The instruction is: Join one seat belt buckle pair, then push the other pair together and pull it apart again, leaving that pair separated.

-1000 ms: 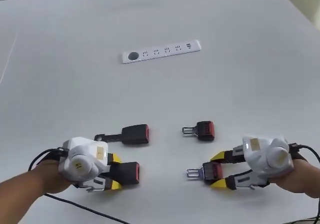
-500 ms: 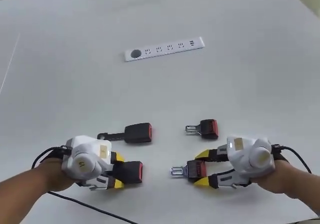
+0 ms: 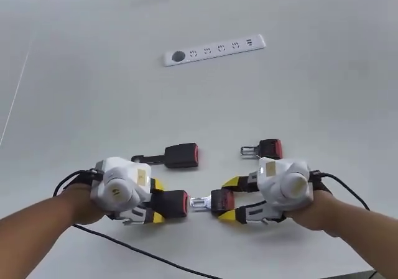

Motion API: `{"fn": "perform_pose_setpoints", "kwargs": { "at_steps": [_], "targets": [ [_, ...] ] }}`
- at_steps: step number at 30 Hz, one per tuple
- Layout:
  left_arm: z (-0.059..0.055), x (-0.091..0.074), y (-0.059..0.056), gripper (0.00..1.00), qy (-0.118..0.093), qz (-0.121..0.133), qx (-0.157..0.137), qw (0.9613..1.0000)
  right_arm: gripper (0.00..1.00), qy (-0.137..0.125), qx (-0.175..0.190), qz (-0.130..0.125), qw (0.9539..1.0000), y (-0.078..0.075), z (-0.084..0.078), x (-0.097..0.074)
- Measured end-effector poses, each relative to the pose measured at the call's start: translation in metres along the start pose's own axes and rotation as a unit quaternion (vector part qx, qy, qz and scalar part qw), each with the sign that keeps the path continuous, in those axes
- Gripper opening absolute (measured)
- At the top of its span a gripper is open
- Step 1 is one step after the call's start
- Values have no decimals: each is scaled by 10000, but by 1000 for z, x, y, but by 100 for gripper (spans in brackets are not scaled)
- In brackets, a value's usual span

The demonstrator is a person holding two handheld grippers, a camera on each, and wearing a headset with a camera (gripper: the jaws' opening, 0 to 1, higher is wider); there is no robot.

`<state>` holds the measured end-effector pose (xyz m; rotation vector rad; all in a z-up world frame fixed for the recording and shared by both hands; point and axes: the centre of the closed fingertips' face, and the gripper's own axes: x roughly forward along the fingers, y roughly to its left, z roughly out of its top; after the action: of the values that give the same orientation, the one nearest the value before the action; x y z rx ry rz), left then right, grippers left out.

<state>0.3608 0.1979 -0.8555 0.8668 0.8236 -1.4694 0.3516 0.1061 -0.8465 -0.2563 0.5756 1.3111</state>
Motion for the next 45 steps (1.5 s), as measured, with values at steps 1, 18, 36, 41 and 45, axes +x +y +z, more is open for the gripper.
{"fn": "perform_pose_setpoints", "kwargs": {
  "at_steps": [1, 18, 36, 41, 45],
  "targets": [
    [0, 0, 0, 34, 2, -1, 28, 10000, 35, 4, -13, 14, 10000, 1, 2, 4],
    [0, 0, 0, 33, -42, -24, 119, 9999, 35, 126, -4, -193, 9997, 6, 6, 18],
    [0, 2, -2, 33, -24, -117, 324, 9994, 35, 245, 127, -526, 9982, 14, 13, 32],
    [0, 2, -2, 33, -82, -118, 317, 9994, 35, 238, 162, -652, 9975, 14, 12, 32],
    [-1, 2, -2, 33, -59, -143, 348, 9993, 35, 326, 16, -608, 9976, 14, 11, 32]
  ]
}}
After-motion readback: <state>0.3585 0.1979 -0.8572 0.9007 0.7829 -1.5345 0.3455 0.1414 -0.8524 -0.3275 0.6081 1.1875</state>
